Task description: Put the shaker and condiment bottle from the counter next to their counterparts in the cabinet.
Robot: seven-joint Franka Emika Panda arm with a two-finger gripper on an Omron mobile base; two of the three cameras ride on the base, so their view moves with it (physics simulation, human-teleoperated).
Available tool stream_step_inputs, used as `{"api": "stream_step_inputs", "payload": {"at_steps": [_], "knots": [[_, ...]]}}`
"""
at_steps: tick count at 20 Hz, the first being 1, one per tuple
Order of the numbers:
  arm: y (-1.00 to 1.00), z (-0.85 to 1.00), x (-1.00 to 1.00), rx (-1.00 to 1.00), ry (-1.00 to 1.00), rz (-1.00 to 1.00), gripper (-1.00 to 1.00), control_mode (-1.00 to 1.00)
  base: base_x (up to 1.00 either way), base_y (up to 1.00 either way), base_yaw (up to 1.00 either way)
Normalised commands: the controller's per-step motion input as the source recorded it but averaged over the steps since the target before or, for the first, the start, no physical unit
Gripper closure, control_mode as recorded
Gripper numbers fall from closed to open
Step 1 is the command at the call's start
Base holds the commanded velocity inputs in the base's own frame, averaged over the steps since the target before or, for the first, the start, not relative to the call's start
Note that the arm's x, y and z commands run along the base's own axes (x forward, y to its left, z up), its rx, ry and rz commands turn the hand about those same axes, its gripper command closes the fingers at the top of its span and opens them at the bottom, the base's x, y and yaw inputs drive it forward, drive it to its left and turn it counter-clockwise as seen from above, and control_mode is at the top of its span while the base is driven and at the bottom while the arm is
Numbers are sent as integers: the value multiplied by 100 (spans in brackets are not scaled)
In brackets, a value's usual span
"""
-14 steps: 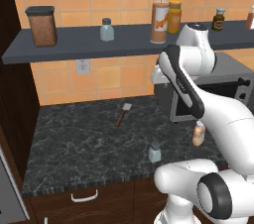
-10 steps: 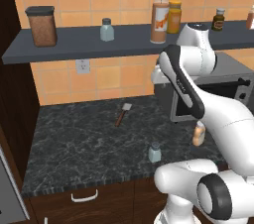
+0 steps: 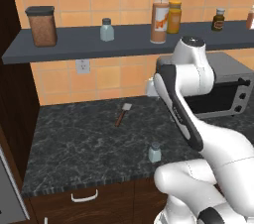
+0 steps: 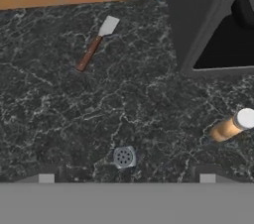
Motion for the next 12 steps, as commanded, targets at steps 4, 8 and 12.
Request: {"api": "stream_step_inputs", "payload": {"at_steps": [4, 8, 12], "knots": [[58, -6, -1, 0, 0, -23, -100, -100, 0, 0, 0], [53, -8, 1, -4, 0, -33, -100, -100, 0, 0, 0], [17, -17, 2, -16, 0, -34, -100, -100, 0, 0, 0]]}}
